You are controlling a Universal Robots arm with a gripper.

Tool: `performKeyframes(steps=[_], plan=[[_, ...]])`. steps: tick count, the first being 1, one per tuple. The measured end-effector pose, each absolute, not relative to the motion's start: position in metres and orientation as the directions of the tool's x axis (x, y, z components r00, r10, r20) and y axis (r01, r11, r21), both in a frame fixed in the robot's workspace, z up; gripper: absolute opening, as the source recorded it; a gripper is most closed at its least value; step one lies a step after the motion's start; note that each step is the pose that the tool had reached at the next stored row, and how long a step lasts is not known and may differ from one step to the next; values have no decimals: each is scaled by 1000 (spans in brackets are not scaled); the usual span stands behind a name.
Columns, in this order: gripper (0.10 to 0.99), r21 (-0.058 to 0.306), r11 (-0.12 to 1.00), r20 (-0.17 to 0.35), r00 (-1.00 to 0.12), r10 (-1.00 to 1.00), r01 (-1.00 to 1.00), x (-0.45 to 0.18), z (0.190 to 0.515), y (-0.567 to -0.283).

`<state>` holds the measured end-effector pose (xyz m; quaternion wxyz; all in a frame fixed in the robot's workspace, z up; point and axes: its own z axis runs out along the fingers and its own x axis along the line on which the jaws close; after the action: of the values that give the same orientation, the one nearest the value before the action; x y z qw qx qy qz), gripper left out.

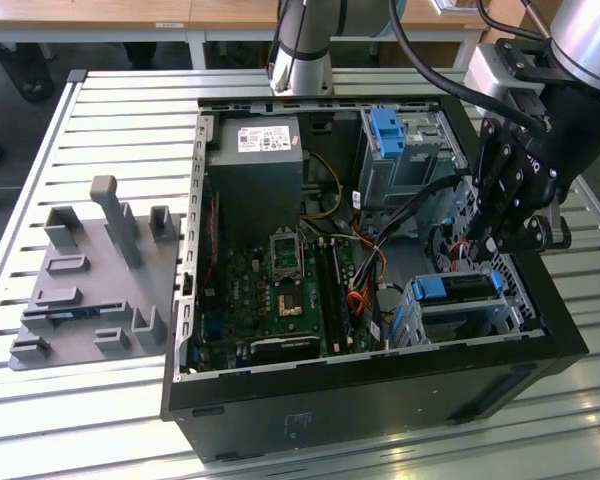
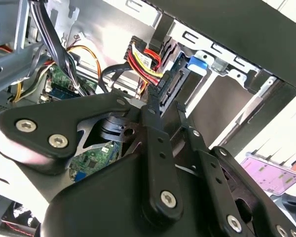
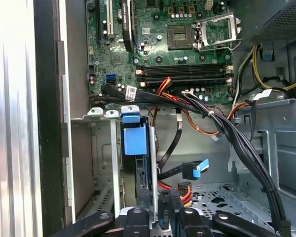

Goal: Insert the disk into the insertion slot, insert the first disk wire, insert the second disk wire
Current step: 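Insert the first disk wire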

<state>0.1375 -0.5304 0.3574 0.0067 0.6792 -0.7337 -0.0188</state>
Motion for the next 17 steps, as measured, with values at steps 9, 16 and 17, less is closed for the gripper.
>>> performKeyframes(steps=[9,16,17], plan=[[298,37,114,-16,-114,-993,-993,145,353,-526],[298,37,137,-16,-138,-990,-990,145,348,-523],[282,37,137,-15,-138,-990,-990,145,348,-523]])
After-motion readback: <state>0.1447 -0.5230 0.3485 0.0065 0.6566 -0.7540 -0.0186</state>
